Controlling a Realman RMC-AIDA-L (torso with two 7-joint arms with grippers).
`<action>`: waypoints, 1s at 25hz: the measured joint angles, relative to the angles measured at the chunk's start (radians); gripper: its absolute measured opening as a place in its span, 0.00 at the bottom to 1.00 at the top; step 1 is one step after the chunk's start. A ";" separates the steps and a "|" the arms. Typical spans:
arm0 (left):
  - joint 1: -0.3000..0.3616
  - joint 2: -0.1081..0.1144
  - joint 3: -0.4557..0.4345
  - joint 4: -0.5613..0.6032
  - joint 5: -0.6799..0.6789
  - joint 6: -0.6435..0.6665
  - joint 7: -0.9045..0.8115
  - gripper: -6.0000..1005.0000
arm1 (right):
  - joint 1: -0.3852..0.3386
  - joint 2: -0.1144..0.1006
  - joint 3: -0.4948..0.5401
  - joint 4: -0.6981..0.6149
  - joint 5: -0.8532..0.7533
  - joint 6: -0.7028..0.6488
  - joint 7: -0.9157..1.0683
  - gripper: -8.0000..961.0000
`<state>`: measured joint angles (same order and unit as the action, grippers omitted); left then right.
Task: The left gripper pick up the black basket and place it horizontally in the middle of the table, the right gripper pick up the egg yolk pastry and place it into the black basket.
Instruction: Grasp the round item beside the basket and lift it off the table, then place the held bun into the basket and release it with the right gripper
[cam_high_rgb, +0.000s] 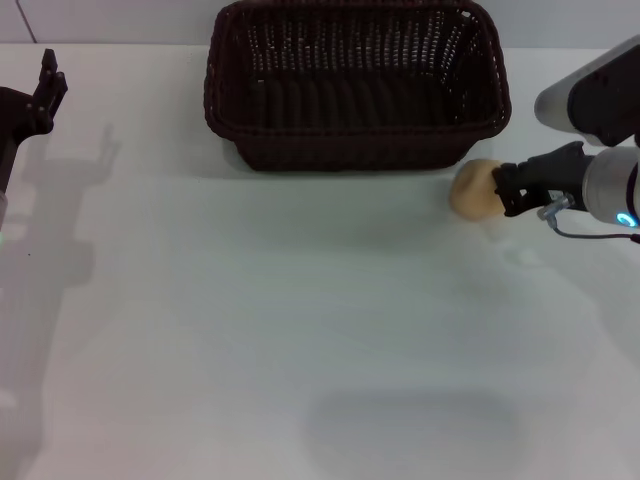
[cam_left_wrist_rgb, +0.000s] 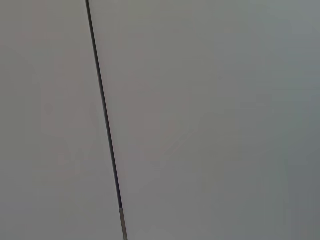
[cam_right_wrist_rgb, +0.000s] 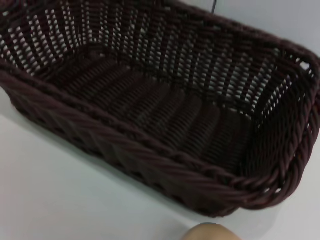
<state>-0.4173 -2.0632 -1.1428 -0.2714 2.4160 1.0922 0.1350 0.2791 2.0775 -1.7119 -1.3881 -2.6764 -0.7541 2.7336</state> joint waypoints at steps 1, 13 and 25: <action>0.000 0.000 0.000 0.000 0.000 0.000 0.000 0.81 | -0.009 0.000 -0.002 -0.023 0.000 -0.002 0.000 0.02; 0.002 0.000 -0.007 0.000 -0.004 0.000 0.000 0.81 | -0.015 0.001 -0.062 -0.189 -0.015 -0.005 -0.010 0.01; 0.002 -0.001 -0.008 0.000 -0.005 0.000 0.000 0.81 | 0.015 0.001 -0.022 -0.353 -0.073 0.000 -0.023 0.01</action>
<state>-0.4149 -2.0641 -1.1506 -0.2715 2.4108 1.0922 0.1350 0.2941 2.0780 -1.7339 -1.7413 -2.7495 -0.7538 2.7107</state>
